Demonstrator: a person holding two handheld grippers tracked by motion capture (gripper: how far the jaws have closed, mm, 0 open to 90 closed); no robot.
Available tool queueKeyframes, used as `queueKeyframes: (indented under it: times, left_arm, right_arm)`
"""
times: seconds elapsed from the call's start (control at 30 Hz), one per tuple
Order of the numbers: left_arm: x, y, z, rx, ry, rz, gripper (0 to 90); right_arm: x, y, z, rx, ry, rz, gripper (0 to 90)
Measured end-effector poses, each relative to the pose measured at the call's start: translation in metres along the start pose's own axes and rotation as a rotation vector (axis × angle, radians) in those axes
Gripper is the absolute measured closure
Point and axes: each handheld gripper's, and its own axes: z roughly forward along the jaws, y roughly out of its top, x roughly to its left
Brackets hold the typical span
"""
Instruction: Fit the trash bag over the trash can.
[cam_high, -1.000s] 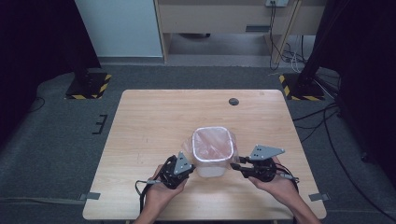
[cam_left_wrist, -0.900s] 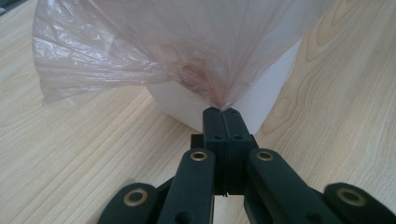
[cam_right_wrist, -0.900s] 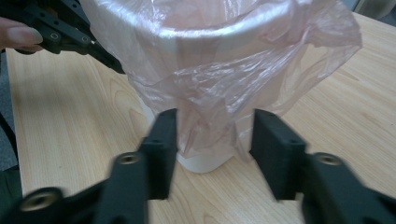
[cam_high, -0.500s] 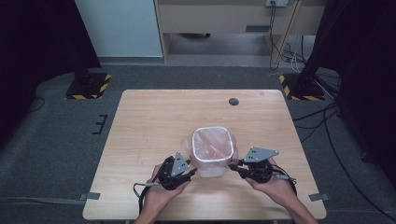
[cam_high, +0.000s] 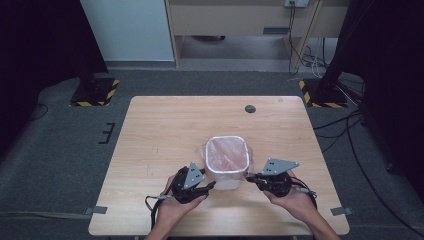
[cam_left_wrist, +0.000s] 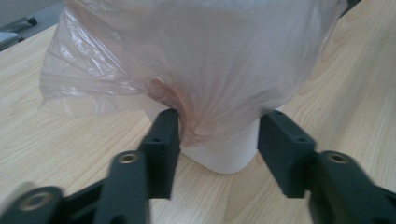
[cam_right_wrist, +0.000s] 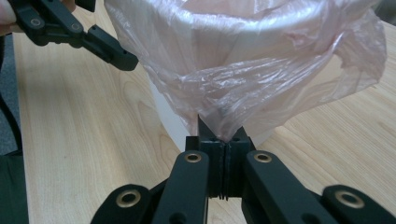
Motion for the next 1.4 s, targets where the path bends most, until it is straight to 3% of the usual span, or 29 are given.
queueKeyframes:
  times: [0.13, 0.23, 0.3, 0.43, 0.67, 1.23, 1.4]
  left_arm:
    - [0.001, -0.001, -0.005, 0.002, -0.001, 0.012, 68.5]
    - [0.005, -0.002, -0.008, -0.006, -0.006, -0.004, 84.4]
    - [0.008, -0.003, -0.008, -0.001, -0.009, -0.009, 89.7]
    - [0.009, -0.004, 0.0, 0.05, 0.002, 0.007, 90.0]
    - [0.012, -0.007, 0.012, 0.099, 0.023, 0.009, 90.0]
    - [0.009, -0.013, 0.023, 0.144, 0.045, 0.029, 90.0]
    - [0.009, -0.014, 0.023, 0.14, 0.041, 0.019, 90.0]
  right_arm:
    - [0.001, 0.0, 0.0, -0.003, 0.007, -0.002, 89.7]
    - [0.001, 0.0, 0.0, 0.003, 0.005, -0.003, 89.9]
    - [0.001, 0.0, 0.001, 0.009, 0.008, -0.009, 90.0]
    - [0.003, 0.0, 0.004, 0.026, 0.012, -0.013, 90.0]
    - [0.004, -0.002, 0.007, 0.059, 0.01, -0.021, 90.0]
    - [0.004, -0.007, 0.017, 0.117, -0.002, -0.017, 90.0]
    - [0.004, -0.012, 0.021, 0.135, 0.002, -0.01, 89.8]
